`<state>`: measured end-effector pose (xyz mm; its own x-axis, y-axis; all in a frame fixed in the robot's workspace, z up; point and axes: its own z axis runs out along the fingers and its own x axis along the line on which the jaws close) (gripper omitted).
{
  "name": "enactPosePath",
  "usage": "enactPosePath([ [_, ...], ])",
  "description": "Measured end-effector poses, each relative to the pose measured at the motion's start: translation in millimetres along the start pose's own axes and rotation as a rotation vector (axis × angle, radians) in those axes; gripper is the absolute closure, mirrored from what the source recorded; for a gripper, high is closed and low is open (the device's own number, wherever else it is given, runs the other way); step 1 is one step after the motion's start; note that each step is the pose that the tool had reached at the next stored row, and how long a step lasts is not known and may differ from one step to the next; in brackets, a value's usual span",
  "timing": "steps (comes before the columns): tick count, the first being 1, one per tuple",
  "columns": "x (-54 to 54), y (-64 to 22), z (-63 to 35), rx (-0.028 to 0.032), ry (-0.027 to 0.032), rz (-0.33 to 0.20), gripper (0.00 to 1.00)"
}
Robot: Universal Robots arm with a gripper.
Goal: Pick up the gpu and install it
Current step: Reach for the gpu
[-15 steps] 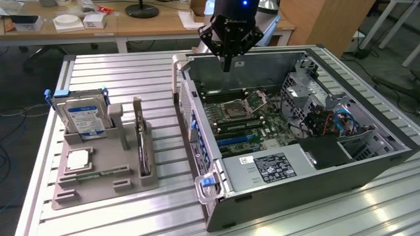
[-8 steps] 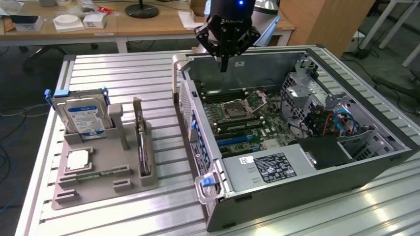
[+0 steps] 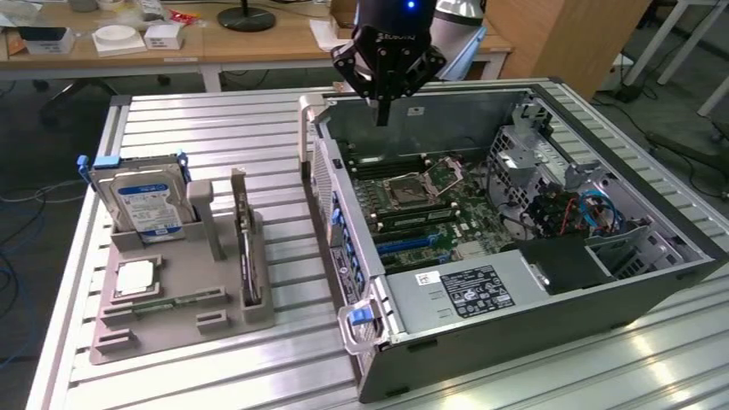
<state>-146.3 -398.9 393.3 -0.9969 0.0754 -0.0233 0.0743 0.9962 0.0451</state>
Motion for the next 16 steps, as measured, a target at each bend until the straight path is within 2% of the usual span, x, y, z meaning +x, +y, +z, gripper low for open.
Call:
enactPosePath([
  [16, 14.1, -1.1, -0.4, 0.0001, 0.0, 0.0, 0.9],
])
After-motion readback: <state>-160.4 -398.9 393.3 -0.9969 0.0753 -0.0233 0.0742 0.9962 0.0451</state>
